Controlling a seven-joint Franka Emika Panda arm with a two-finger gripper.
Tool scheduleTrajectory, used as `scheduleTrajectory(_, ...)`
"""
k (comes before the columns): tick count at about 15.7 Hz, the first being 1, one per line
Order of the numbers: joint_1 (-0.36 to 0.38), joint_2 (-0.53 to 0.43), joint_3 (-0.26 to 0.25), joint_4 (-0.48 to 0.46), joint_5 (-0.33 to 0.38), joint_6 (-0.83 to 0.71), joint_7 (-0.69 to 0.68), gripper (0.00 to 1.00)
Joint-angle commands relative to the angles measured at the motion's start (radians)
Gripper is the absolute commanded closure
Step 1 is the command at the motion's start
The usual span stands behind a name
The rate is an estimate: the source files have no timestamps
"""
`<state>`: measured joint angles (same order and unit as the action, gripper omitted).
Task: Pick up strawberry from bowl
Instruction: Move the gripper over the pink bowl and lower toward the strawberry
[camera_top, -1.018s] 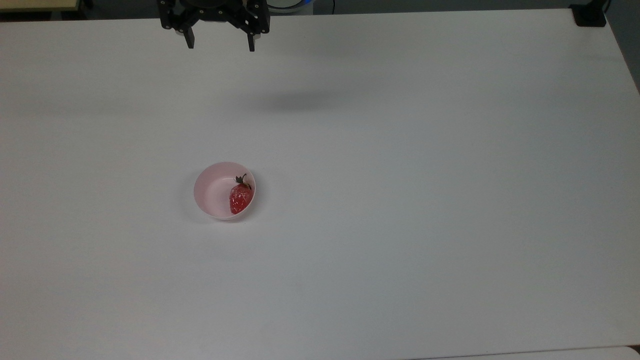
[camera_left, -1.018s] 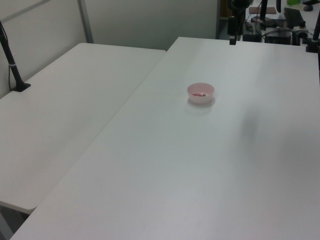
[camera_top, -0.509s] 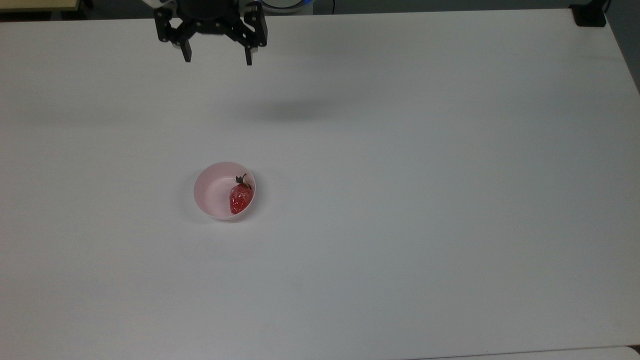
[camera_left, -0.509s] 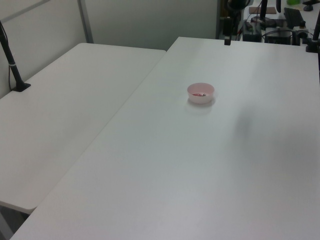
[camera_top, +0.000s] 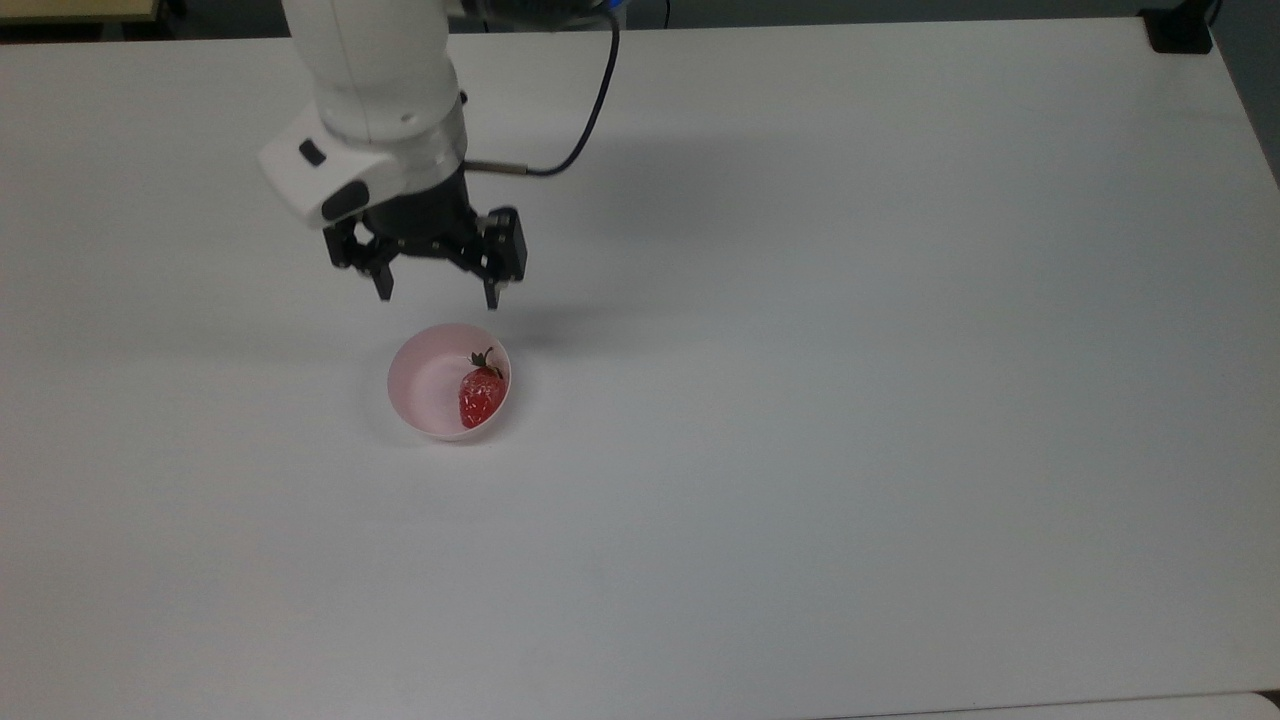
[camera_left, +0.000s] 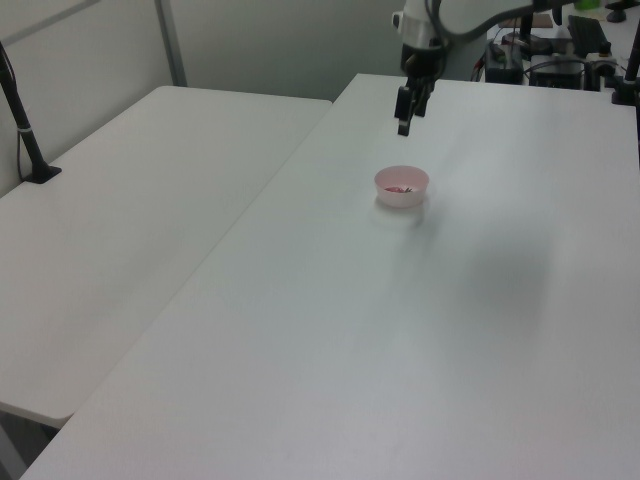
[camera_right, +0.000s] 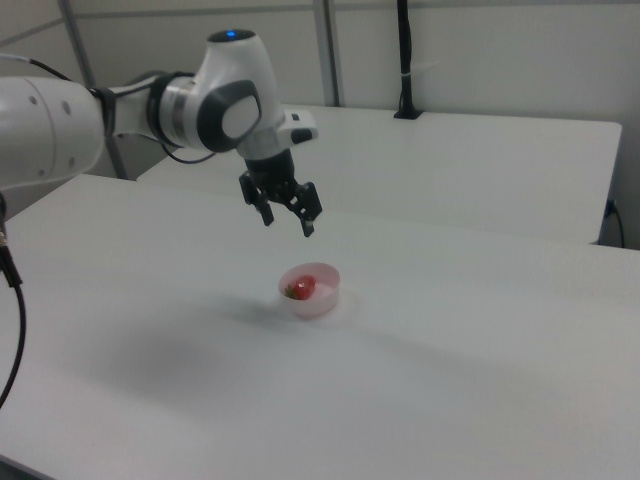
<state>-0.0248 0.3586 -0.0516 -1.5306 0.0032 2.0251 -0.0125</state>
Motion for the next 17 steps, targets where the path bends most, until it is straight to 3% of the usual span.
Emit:
scheduleTrajectory(1,-0.006,0.065,0.001,0.017,0.026,0.081,0.077,0.14)
scheduleTrajectory(7,0.003,0.140,0.001,-0.002,0.026,0.155,0.128,0.25)
scheduleTrajectory(17,0.019,0.197,0.002,-0.026,0.017,0.216,0.124,0.25)
